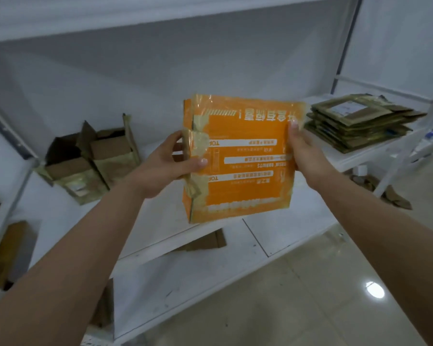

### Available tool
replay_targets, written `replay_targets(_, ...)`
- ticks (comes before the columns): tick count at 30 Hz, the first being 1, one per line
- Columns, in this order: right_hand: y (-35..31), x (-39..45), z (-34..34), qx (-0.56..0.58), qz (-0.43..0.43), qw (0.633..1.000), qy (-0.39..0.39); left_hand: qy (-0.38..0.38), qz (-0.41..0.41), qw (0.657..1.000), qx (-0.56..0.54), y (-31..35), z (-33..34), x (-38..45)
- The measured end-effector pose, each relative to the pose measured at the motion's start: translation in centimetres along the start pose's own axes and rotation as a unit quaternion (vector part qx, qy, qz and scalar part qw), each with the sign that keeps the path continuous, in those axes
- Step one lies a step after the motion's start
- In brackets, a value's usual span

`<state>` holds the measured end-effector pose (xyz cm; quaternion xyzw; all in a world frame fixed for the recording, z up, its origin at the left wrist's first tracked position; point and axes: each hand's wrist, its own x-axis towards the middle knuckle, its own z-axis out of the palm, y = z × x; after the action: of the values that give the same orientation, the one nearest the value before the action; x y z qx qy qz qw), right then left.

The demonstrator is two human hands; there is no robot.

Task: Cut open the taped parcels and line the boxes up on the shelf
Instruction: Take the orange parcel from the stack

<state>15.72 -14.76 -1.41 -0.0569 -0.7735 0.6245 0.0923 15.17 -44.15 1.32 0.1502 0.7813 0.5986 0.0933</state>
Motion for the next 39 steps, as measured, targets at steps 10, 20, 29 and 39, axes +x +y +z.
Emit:
replay_targets(10,-3.8,0.4,14.1,0.066,-0.016,0.997,-0.025,0.110,-0.019,0.977,-0.184,-5.3,-12.0,-3.0)
replay_targets(20,0.1,-1.2,25.4,0.158,0.092,0.983,0.023,0.136,-0.098,0.948,-0.270,-13.0,-20.1,-3.8)
replay_targets(29,0.2,-1.6,25.9,0.080,0.187,0.978,0.055,0.085,-0.086,0.950,-0.288,-16.4,-21.6,-2.8)
replay_targets(39,-0.7,-1.4,25.8,0.082,0.098,0.991,0.029,0.086,-0.097,0.949,-0.286,-16.9,-21.3,-2.8)
